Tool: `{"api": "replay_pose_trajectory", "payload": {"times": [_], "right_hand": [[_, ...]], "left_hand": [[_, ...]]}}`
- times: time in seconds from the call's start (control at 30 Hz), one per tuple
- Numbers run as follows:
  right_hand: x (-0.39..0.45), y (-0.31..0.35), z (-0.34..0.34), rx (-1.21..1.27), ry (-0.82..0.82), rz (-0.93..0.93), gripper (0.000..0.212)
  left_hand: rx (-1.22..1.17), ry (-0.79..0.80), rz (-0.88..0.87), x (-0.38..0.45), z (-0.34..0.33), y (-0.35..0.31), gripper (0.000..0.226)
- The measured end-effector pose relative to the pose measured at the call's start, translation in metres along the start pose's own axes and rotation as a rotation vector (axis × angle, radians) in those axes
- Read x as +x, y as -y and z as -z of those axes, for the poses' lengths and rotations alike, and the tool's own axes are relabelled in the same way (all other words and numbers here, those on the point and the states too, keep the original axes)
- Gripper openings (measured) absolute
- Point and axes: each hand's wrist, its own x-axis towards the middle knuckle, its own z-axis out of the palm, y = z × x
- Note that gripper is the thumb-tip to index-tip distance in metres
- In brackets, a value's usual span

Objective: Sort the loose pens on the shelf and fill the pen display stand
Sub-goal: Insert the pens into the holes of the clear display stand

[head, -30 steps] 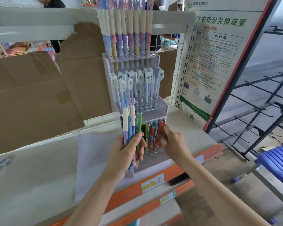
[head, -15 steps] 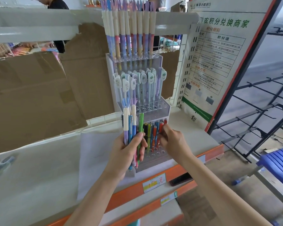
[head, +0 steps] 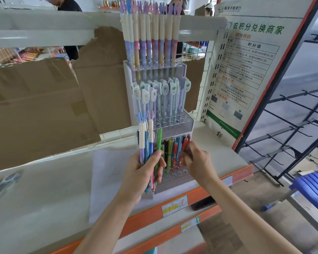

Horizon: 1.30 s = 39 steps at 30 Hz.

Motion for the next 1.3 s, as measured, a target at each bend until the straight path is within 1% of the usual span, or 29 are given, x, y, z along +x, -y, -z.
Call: {"api": "replay_pose_trajectory", "payload": {"times": [0.23, 0.37, 0.47, 0.53, 0.73, 0.93, 1.03, 1.13, 1.23, 1.3], "right_hand": [[-0.004, -0.004, 0.003, 0.012, 0.035, -0.047, 0.018], [0.0, -0.002, 0.003, -0.075, 0.066, 0.032, 0.017], [0.004, -0.002, -0.001, -0.155, 0.06, 0.103, 0.018], [0.006, -0.002, -0.003, -0.176, 0.055, 0.109, 0.018], [0.004, -0.003, -0.005, -0.091, -0.03, 0.122, 0.016], [-0.002, -0.008, -0.008, -0.02, -0.051, 0.054, 0.016], [-0.001, -0.01, -0.006, 0.029, -0.033, -0.011, 0.017], [0.003, -0.01, -0.002, 0.021, -0.011, -0.027, 0.017], [0.007, -0.007, -0.001, -0.013, -0.009, 0.018, 0.018], [0.006, -0.006, -0.003, -0.057, -0.023, 0.106, 0.017]], "left_hand": [[0.014, 0.02, -0.003, 0.001, 0.0, 0.002, 0.032], [0.018, 0.03, -0.007, 0.002, -0.001, 0.002, 0.03], [0.019, 0.03, -0.004, 0.003, -0.002, 0.001, 0.031], [0.02, 0.023, -0.002, 0.003, -0.001, 0.001, 0.032], [-0.004, 0.008, 0.009, 0.003, 0.002, 0.002, 0.031], [-0.014, 0.006, 0.002, 0.004, 0.003, 0.005, 0.03], [-0.022, 0.005, 0.003, 0.005, 0.002, 0.006, 0.03], [-0.018, 0.012, 0.009, 0.006, 0.001, 0.007, 0.03], [-0.013, 0.018, 0.01, 0.007, -0.001, 0.007, 0.03], [-0.015, 0.018, 0.011, 0.007, 0.0, 0.007, 0.031]]}}
